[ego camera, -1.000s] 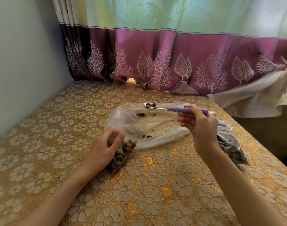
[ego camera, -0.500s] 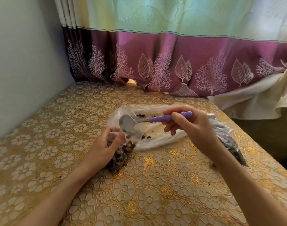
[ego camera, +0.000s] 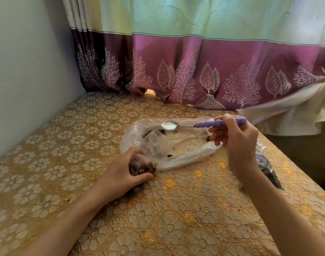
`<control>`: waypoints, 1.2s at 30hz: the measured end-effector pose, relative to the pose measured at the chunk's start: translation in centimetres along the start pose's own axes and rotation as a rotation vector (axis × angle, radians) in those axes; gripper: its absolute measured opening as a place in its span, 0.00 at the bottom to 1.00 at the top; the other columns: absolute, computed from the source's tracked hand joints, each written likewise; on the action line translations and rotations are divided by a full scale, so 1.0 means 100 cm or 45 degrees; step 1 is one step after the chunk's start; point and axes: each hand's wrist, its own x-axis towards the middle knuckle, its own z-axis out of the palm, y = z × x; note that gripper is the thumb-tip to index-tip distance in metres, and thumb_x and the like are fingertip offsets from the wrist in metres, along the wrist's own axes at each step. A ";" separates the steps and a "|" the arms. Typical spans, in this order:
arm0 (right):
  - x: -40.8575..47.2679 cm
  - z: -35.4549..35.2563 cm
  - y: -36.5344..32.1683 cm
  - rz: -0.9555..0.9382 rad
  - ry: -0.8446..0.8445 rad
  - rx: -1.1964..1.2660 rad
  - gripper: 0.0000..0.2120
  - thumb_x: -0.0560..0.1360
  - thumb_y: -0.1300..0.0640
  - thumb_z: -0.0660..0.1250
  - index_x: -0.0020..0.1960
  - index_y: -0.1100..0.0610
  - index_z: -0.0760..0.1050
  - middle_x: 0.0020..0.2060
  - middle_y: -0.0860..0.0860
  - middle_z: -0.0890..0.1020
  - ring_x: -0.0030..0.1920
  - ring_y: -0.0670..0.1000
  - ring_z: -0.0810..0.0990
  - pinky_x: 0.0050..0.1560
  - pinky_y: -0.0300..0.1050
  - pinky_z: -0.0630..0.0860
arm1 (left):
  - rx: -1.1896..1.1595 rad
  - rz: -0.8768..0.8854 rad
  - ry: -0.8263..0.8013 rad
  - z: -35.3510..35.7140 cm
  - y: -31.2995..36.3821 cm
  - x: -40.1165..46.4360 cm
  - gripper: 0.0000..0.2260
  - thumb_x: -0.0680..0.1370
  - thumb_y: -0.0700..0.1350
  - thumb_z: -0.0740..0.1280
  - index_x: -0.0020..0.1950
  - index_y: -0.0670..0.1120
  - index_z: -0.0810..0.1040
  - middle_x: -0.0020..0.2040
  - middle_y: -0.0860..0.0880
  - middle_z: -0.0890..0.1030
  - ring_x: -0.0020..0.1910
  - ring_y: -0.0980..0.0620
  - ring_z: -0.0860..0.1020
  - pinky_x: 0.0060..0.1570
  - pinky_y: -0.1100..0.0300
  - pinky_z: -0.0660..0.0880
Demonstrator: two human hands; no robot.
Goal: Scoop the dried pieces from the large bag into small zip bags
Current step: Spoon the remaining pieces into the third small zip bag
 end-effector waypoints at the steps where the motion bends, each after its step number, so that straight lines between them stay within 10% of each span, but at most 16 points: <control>1: 0.002 -0.001 0.003 0.015 0.029 -0.025 0.14 0.78 0.64 0.59 0.35 0.63 0.76 0.27 0.52 0.83 0.23 0.48 0.76 0.23 0.37 0.71 | 0.012 0.015 0.030 0.001 -0.001 0.000 0.24 0.64 0.59 0.72 0.56 0.59 0.67 0.46 0.63 0.75 0.46 0.67 0.74 0.39 0.76 0.68; 15: 0.024 0.023 0.058 0.241 -0.026 -0.479 0.13 0.80 0.57 0.60 0.39 0.55 0.77 0.36 0.52 0.84 0.33 0.50 0.82 0.40 0.45 0.80 | -0.200 -0.124 0.387 -0.039 -0.027 0.001 0.24 0.64 0.51 0.72 0.59 0.56 0.71 0.52 0.55 0.80 0.51 0.60 0.78 0.50 0.60 0.74; 19: 0.027 0.035 0.062 0.301 -0.126 -0.440 0.16 0.80 0.58 0.59 0.41 0.60 0.81 0.38 0.55 0.84 0.34 0.50 0.81 0.39 0.46 0.80 | -0.196 -0.156 0.358 -0.037 -0.034 0.004 0.24 0.64 0.50 0.72 0.57 0.58 0.70 0.50 0.63 0.76 0.47 0.71 0.75 0.52 0.66 0.71; 24: 0.028 0.042 0.062 0.408 -0.207 -0.322 0.17 0.80 0.59 0.59 0.38 0.59 0.81 0.37 0.59 0.83 0.34 0.51 0.80 0.36 0.43 0.78 | -0.210 -0.240 0.268 -0.035 -0.039 0.006 0.30 0.61 0.56 0.71 0.61 0.57 0.67 0.59 0.53 0.75 0.58 0.55 0.74 0.60 0.58 0.69; 31: 0.023 0.044 0.058 0.667 -0.332 -0.048 0.21 0.81 0.60 0.58 0.32 0.59 0.80 0.33 0.55 0.85 0.31 0.48 0.81 0.31 0.37 0.78 | -0.117 -0.277 0.193 -0.034 -0.041 0.009 0.29 0.65 0.49 0.75 0.61 0.55 0.66 0.52 0.60 0.72 0.46 0.67 0.71 0.44 0.76 0.64; 36: 0.025 0.042 0.057 0.802 -0.318 0.045 0.18 0.81 0.60 0.56 0.37 0.63 0.76 0.36 0.57 0.85 0.32 0.48 0.81 0.33 0.36 0.79 | -0.106 -0.309 0.150 -0.035 -0.044 0.009 0.30 0.65 0.50 0.76 0.62 0.59 0.65 0.52 0.61 0.70 0.49 0.62 0.70 0.48 0.70 0.64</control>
